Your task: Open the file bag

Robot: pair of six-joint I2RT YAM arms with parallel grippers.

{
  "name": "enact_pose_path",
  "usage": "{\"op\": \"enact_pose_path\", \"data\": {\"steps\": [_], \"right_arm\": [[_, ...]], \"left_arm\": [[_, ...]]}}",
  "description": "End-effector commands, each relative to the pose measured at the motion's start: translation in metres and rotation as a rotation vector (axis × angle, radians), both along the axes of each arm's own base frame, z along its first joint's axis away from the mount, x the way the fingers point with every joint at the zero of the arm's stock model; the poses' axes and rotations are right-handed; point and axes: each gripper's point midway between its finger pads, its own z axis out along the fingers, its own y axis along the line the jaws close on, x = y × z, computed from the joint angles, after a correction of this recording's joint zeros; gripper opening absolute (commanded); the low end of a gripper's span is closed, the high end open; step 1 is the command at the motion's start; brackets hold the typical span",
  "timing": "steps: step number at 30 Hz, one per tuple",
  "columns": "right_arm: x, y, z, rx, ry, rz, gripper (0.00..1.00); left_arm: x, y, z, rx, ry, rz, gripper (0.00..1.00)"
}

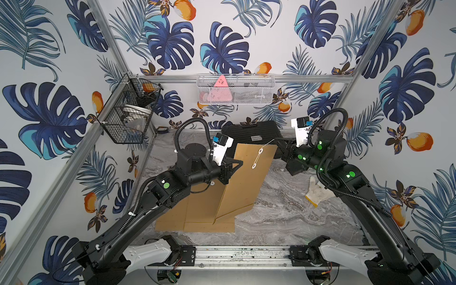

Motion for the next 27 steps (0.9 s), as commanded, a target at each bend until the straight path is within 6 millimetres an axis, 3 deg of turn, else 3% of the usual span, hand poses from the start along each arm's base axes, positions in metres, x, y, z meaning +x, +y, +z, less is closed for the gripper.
{"op": "enact_pose_path", "data": {"steps": [1,8,27], "right_arm": [[-0.004,-0.005,0.001,-0.031,-0.004,-0.009,0.00],[-0.012,-0.005,0.001,-0.050,-0.017,0.017,0.00],[-0.016,-0.010,-0.017,-0.110,0.026,0.014,0.00]], "left_arm": [[-0.001,-0.001,0.017,-0.066,-0.028,-0.001,0.00],[-0.004,-0.010,0.022,-0.127,-0.015,-0.044,0.00],[-0.002,-0.005,0.038,-0.216,-0.035,-0.010,0.00]]}}
